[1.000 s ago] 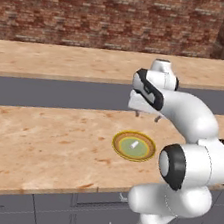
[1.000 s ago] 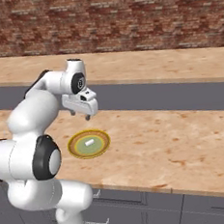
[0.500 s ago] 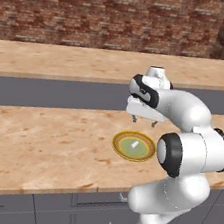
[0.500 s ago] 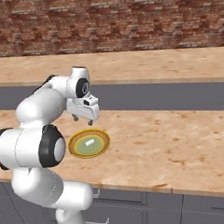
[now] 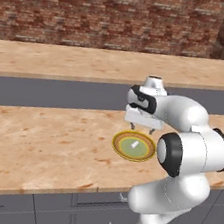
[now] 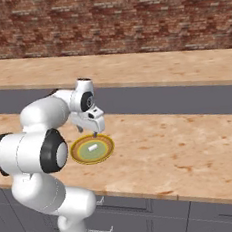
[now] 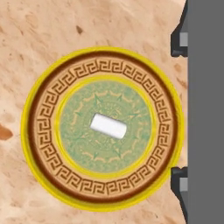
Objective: Pick up the marshmallow and place it in the cup of hot chocolate on the dining counter.
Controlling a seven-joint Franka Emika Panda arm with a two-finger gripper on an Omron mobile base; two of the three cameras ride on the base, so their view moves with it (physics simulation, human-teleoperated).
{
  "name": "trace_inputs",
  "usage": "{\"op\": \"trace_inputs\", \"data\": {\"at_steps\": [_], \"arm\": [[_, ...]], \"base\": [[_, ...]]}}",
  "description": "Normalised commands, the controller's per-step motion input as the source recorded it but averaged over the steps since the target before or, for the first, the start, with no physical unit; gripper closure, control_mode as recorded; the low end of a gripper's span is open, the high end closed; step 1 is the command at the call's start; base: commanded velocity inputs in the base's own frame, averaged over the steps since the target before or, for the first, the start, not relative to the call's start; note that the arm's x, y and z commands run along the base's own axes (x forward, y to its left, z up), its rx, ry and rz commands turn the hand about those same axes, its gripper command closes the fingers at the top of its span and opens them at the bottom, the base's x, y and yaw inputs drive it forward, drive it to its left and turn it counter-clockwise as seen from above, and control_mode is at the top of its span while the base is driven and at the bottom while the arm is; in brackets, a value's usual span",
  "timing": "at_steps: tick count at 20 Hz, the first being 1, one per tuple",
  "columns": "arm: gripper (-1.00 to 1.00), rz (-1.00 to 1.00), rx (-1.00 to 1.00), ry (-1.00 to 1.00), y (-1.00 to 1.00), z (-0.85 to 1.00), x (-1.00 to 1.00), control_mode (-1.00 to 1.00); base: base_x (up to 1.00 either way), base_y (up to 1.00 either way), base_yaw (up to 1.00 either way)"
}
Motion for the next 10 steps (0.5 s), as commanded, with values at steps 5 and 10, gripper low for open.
{"op": "trace_inputs", "data": {"at_steps": [5,10], "arm": [[-1.00,0.00,0.00,-0.12,0.00,-0.29,0.00,-1.00],[-1.00,0.00,0.00,-0.13,0.00,-0.25,0.05,-1.00]], "base": [[0.00,0.00,0.00],[0.00,0.00,0.00]]}}
